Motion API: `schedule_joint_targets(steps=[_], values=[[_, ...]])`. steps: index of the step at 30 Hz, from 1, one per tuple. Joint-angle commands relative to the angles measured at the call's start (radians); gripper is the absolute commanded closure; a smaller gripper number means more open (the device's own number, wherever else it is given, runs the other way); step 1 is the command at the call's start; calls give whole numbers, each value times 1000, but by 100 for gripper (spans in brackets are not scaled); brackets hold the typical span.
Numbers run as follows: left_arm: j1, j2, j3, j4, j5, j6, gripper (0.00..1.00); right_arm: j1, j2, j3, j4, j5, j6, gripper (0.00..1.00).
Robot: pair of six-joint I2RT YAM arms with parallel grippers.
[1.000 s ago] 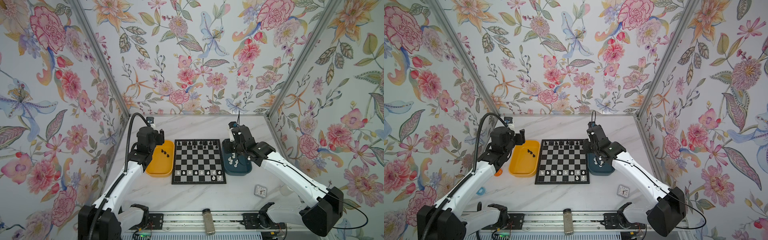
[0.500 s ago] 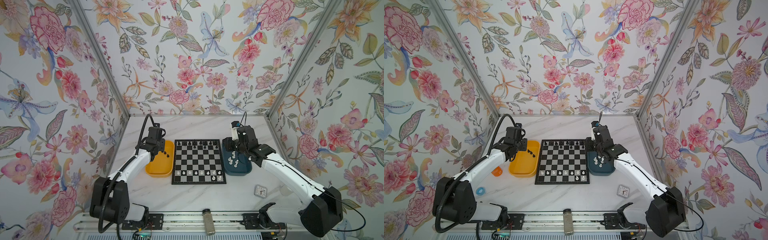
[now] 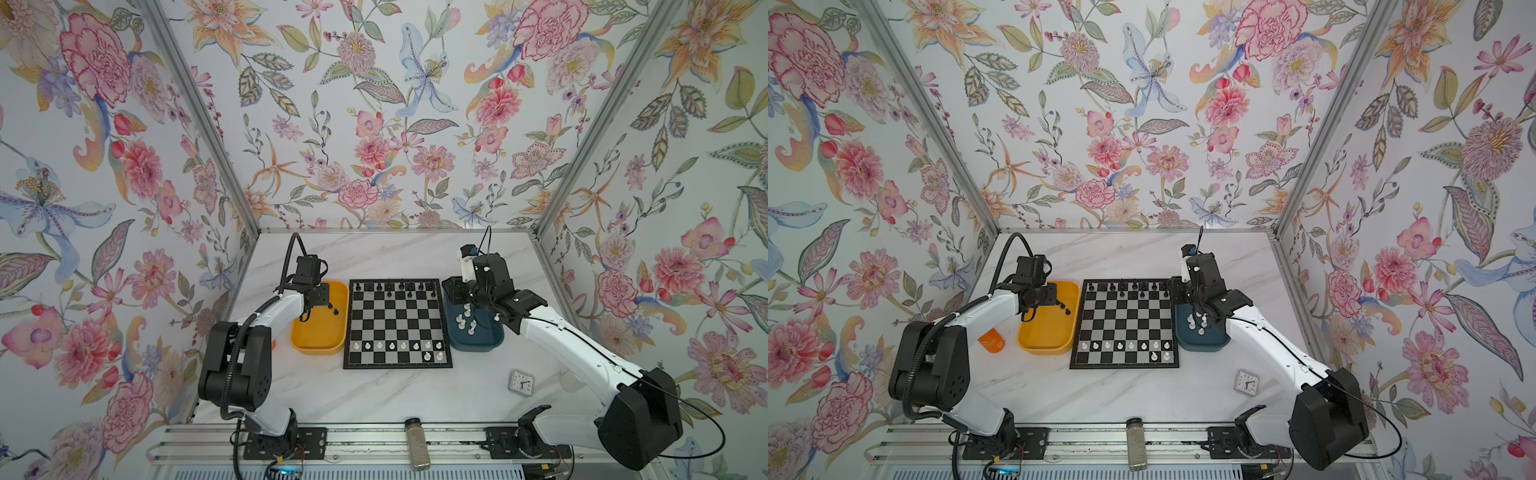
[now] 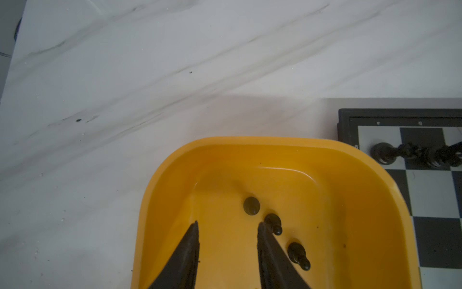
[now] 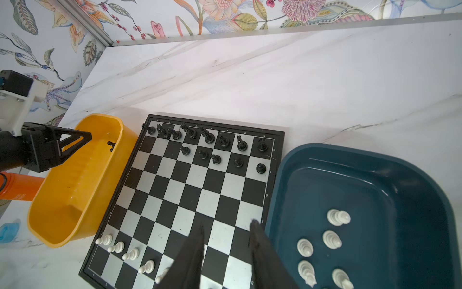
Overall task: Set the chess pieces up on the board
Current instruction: 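Lower the left gripper and grasp a black pawn in the yellow bin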
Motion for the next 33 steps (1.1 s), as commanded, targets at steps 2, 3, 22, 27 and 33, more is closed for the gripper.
schedule_joint_targets(steps=[2,3,22,27,33], values=[[22,50,9,29,59,-16,65,-4,22,-1,18,-20,15,68],[23,56,10,31,70,-16,65,-5,24,-1,19,-21,15,68],[25,97,7,45,118,-23,64,-4,54,-1,26,-38,26,68],[24,114,10,38,115,-21,66,-4,52,-3,26,-39,27,68],[27,123,17,34,113,-21,69,-4,52,-6,28,-42,30,68]])
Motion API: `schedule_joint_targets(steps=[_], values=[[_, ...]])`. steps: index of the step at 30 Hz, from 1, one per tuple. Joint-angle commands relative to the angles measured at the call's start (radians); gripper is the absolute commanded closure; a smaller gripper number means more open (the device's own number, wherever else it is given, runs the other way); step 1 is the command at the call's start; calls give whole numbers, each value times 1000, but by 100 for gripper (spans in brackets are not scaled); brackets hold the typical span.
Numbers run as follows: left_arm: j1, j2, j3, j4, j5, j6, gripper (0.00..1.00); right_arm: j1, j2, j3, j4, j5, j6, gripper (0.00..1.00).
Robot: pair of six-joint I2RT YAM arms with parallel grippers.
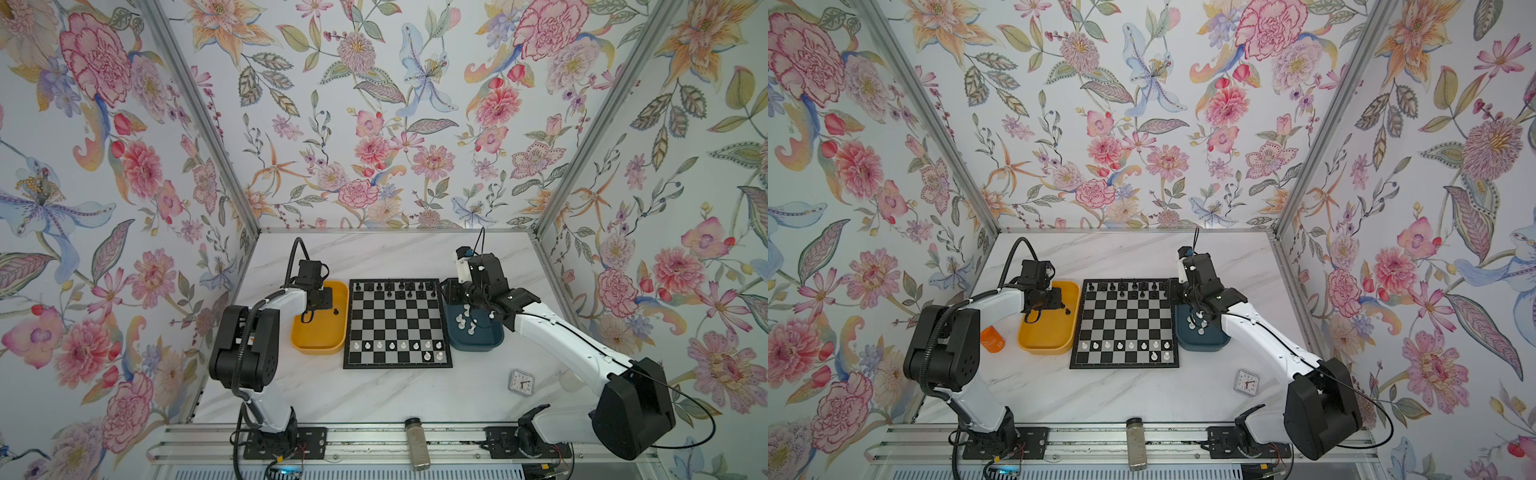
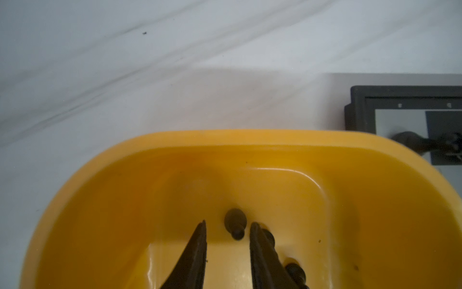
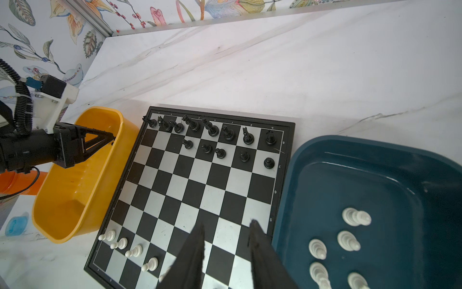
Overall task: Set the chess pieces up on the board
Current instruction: 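Lower the left gripper and grasp a black pawn in the yellow bin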
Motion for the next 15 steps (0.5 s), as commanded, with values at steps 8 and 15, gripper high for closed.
schedule_joint_targets(steps=[8,15], values=[[13,20,18,-9,10,-15,71,-4,12,-8,19,-10,13,68],[9,23,20,-7,11,-18,73,-4,14,-9,19,-9,15,68]])
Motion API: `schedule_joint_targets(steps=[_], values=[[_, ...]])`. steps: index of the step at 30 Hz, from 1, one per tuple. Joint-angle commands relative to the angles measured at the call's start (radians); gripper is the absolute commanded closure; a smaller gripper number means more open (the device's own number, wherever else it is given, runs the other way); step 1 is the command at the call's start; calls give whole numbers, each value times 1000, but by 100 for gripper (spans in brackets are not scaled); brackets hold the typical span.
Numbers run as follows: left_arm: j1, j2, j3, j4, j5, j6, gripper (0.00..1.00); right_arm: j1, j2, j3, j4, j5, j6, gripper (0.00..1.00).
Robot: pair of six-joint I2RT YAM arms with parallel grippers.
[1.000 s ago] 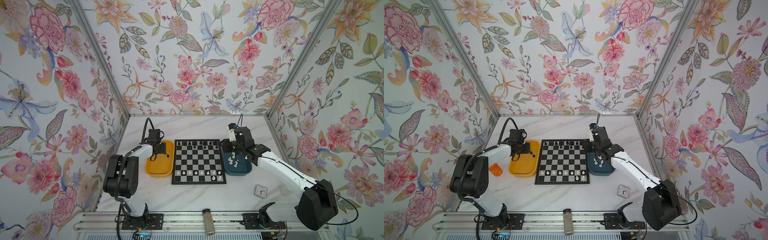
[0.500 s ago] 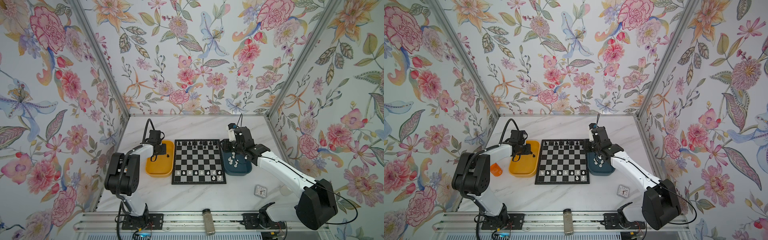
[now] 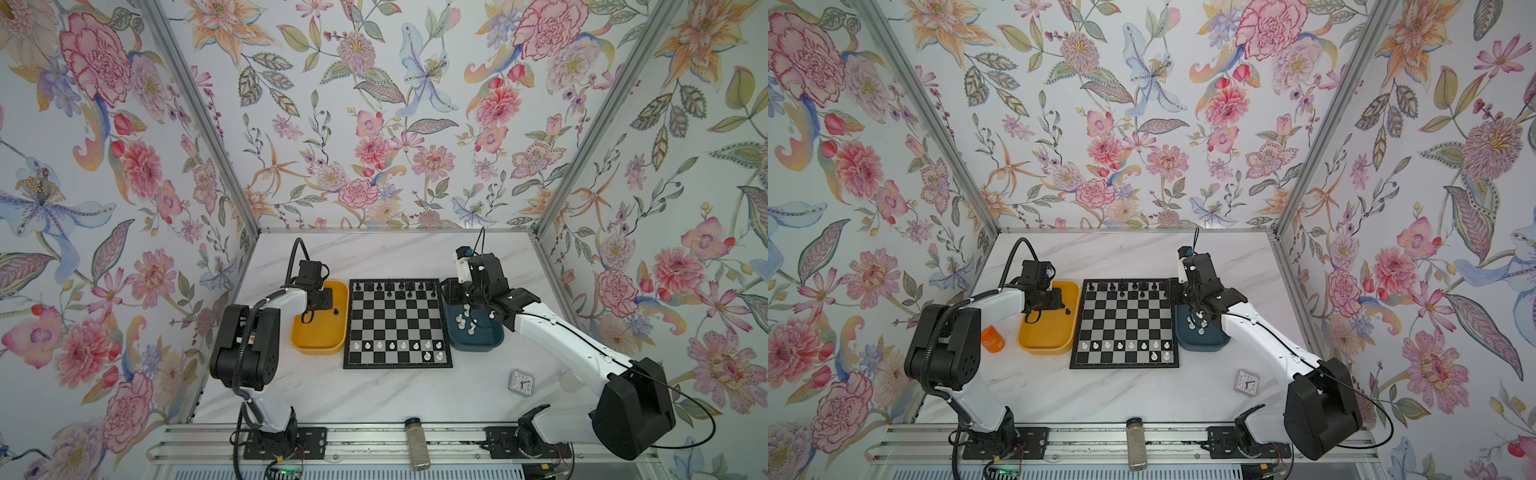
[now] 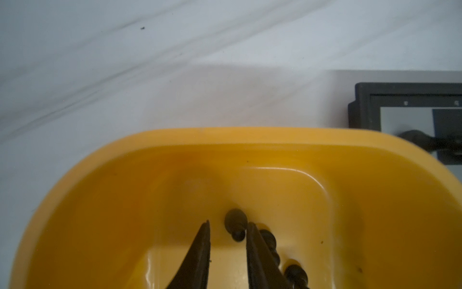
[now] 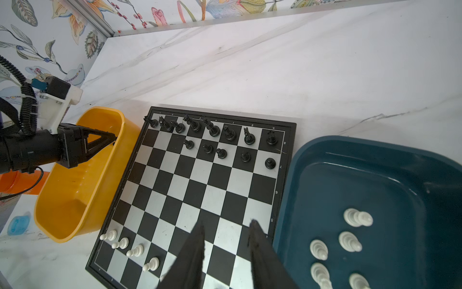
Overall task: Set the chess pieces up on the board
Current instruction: 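Lower the left gripper and grasp a black pawn in the yellow bin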
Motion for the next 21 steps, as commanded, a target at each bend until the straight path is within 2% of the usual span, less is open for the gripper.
schedule_joint_targets(steps=[1,10,21], values=[[9,19,20,-6,10,-14,73,-4,12,-9,17,-4,15,68],[8,31,21,10,33,-18,75,-4,17,-11,18,-8,19,68],[9,37,24,13,38,-18,83,-4,23,-12,20,-8,23,68]])
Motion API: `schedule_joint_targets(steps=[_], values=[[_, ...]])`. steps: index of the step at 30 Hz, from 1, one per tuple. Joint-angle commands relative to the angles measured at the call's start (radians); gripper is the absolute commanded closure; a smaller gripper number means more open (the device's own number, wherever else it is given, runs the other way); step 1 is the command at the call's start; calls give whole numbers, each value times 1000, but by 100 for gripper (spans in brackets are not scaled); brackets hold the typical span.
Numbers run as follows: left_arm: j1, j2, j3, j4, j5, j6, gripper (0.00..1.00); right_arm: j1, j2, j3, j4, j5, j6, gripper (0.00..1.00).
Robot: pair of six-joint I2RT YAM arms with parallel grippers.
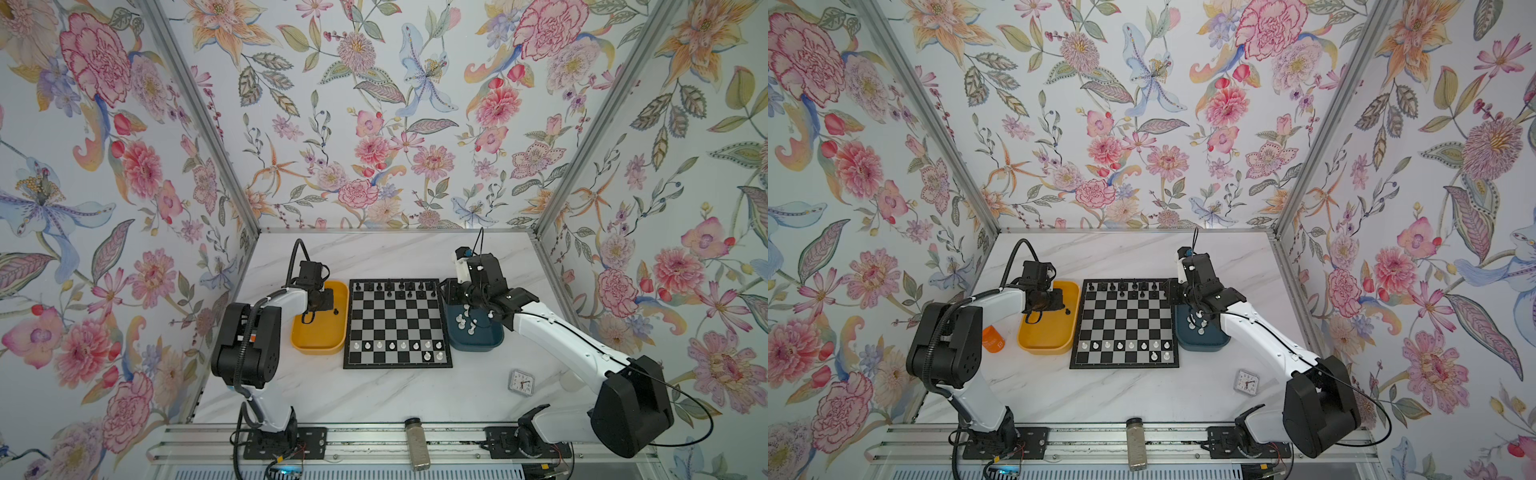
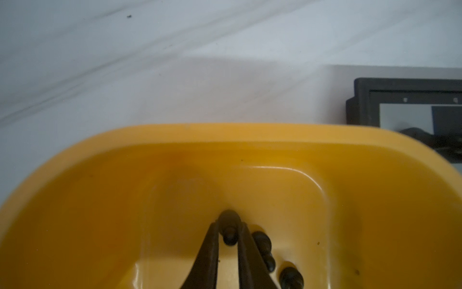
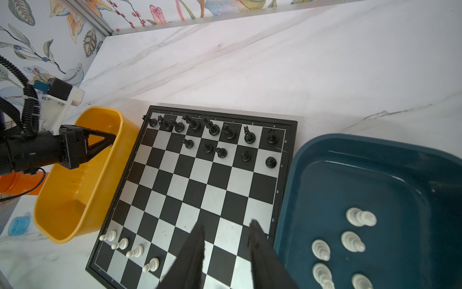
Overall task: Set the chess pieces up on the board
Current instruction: 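Lower the left gripper and grasp a black pawn in the yellow bin, then lift the black pawn and carry it to the board's far corner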
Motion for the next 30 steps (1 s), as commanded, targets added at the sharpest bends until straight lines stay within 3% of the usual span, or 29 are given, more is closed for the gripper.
schedule_joint_targets(steps=[1,12,30], values=[[9,22,24,9,13,-8,84,-4,12,-12,15,-6,15,68],[10,14,25,5,15,1,100,-3,13,-15,15,-8,19,68],[-43,-193,89,-121,-39,24,100,-3,5,-20,20,-11,19,68]])
